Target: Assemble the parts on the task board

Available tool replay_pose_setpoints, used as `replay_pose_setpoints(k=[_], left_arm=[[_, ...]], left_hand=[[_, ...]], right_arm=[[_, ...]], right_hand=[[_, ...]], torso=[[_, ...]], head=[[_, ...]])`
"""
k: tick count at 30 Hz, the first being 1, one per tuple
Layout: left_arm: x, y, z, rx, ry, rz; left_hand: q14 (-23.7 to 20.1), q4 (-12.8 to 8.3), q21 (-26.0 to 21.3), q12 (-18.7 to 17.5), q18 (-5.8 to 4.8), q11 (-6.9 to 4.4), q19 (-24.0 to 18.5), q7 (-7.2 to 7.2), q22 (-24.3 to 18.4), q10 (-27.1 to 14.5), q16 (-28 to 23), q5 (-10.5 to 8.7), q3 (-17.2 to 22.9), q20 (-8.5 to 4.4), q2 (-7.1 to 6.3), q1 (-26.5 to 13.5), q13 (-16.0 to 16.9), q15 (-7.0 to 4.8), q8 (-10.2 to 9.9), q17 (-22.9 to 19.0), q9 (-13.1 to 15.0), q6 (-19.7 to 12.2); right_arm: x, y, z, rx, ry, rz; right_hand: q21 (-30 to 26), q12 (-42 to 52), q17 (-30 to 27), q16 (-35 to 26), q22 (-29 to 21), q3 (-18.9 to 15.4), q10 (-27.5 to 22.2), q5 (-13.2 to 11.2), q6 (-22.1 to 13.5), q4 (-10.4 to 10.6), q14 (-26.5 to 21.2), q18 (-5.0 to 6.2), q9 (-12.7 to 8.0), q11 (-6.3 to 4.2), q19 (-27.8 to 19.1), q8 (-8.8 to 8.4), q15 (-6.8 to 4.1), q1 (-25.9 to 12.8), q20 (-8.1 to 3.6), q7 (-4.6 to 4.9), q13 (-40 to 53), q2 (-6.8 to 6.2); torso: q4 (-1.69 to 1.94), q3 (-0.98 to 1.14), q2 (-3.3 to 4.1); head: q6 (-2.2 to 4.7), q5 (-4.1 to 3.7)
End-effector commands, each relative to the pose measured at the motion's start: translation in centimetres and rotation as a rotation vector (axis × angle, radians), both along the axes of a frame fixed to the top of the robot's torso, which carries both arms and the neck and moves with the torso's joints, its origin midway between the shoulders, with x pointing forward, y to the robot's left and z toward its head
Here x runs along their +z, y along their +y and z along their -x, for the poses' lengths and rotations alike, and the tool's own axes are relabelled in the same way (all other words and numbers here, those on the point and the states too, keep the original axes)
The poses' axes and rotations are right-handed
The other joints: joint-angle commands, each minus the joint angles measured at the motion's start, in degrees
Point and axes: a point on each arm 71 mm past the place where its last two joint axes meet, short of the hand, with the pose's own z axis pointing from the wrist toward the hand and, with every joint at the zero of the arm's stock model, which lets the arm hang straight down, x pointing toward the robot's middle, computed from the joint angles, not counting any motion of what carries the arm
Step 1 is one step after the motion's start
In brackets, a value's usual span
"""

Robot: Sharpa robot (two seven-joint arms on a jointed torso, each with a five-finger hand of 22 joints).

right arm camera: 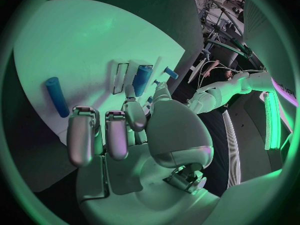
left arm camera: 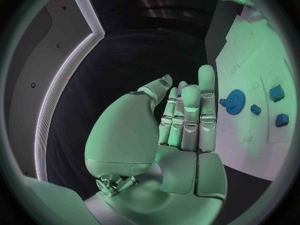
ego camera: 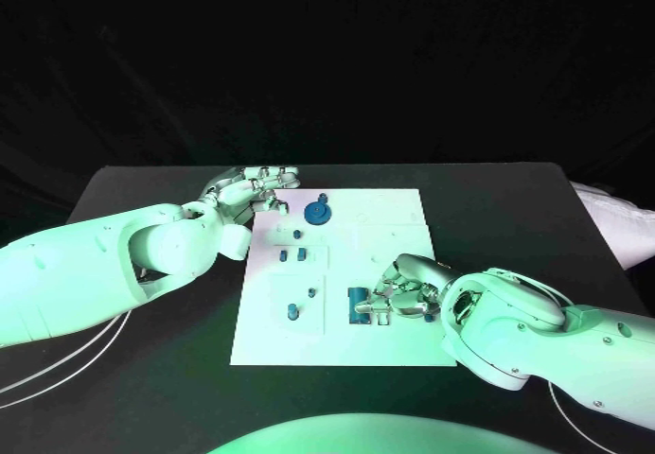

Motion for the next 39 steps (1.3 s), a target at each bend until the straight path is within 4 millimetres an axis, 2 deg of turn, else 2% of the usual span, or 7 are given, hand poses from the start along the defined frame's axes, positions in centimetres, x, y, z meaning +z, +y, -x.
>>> replay_pose_setpoints(k=[1,4,12,14,22,28,39], left_arm=[[0.1,-0.2,0.1,-0.019,-0.006,0.011],[0.1,-0.2,0.1,-0.019,-0.006,0.011],[0.1,-0.2,0.1,-0.018,-0.005,0.010],[0.1,-0.2,0.1,-0.018,-0.005,0.010],[0.1,-0.1,0.1,-0.016,-0.004,0.009],[0.0,-0.2,0.0,-0.018,-0.004,0.008],[0.0,-0.3,0.0,-0.023,-0.009,0.005]], left_hand=[[-0.42,-0.07,-0.37,0.22,1.09,0.01,-0.15,-0.12,-0.08,-0.43,-0.02,-0.01,-0.42,0.34,0.40,-0.03,0.07,0.16,0.05,-0.06,0.00,-0.43],[-0.42,-0.07,-0.37,0.22,1.09,0.01,-0.15,-0.12,-0.08,-0.43,-0.02,-0.01,-0.42,0.34,0.40,-0.03,0.07,0.16,0.05,-0.06,0.00,-0.43],[-0.43,-0.05,-0.40,0.27,1.09,0.01,-0.15,-0.13,-0.10,-0.48,0.02,0.00,-0.48,0.35,0.44,-0.04,0.07,0.17,0.07,-0.04,0.00,-0.45],[-0.43,-0.05,-0.40,0.27,1.09,0.01,-0.15,-0.13,-0.10,-0.48,0.02,0.00,-0.48,0.35,0.44,-0.04,0.07,0.17,0.07,-0.04,0.00,-0.45],[-0.43,-0.05,-0.40,0.27,1.09,0.01,-0.15,-0.13,-0.10,-0.48,0.02,0.00,-0.48,0.35,0.44,-0.04,0.07,0.17,0.07,-0.04,0.00,-0.45],[-0.43,-0.05,-0.40,0.27,1.09,0.01,-0.15,-0.13,-0.10,-0.48,0.02,0.00,-0.48,0.35,0.44,-0.04,0.07,0.17,0.07,-0.04,0.00,-0.45],[-0.43,-0.05,-0.40,0.27,1.09,0.01,-0.15,-0.13,-0.10,-0.48,0.02,0.00,-0.48,0.35,0.44,-0.04,0.07,0.17,0.07,-0.04,0.00,-0.45]], right_arm=[[0.1,0.2,0.0,0.036,-0.042,0.041],[0.0,0.3,-0.1,0.048,-0.067,0.064],[-0.1,0.3,-0.4,0.043,-0.101,0.077],[0.0,0.1,-0.4,0.028,-0.110,0.062],[1.4,-2.8,0.1,-0.046,-0.090,-0.009],[2.7,-6.4,0.0,-0.084,-0.063,0.066],[1.9,-8.5,-0.1,-0.054,-0.102,0.231]], right_hand=[[0.33,0.30,5.30,0.36,0.46,1.14,0.52,-0.36,0.01,-2.64,4.33,-1.18,0.22,-0.30,0.20,0.42,-0.21,4.17,-0.25,-0.23,0.35,0.27],[0.47,0.41,5.59,0.49,0.76,3.18,0.79,-2.94,0.39,-5.49,4.37,-1.23,0.51,-0.56,0.29,0.68,-0.41,8.36,-0.40,-0.50,0.54,1.46],[0.50,-0.30,5.69,0.51,0.85,4.34,0.72,-3.29,0.70,-7.14,4.38,-1.25,0.71,-0.69,0.29,0.83,-0.51,10.03,-0.54,-0.63,0.11,2.13],[0.46,-0.32,5.65,0.49,0.78,4.39,0.79,-2.85,0.73,-6.99,4.37,-1.24,0.75,-0.68,0.27,0.83,-0.50,9.55,-0.55,-0.61,0.10,2.37],[0.51,0.92,6.12,0.70,0.89,3.66,1.42,4.54,-0.80,-4.67,4.46,-1.27,0.44,-0.23,0.31,-0.40,-0.19,5.12,-0.38,-0.04,1.35,2.08],[0.67,-0.04,6.51,0.88,1.24,3.77,0.96,5.07,-1.82,-4.36,4.52,-1.34,0.05,0.19,0.40,-1.48,0.15,4.65,-0.09,0.45,0.82,1.93],[0.62,-1.84,6.02,0.58,1.23,3.61,0.16,4.50,-1.57,-2.97,4.37,-1.33,-0.06,0.49,0.26,-1.98,0.48,2.73,0.27,0.69,-0.26,2.15]], torso=[[0.03,-0.02,-0.02],[0.07,-0.02,-0.02],[-0.02,-0.04,-0.03],[-0.02,-0.05,-0.05],[-0.38,0.02,-0.19],[-0.61,-0.03,-0.42],[-0.65,0.08,-0.36]], head=[[-0.13,0.02],[-0.19,0.03],[-0.25,0.12],[-0.20,0.05],[0.00,-0.41],[0.11,-1.07],[0.31,-1.80]])
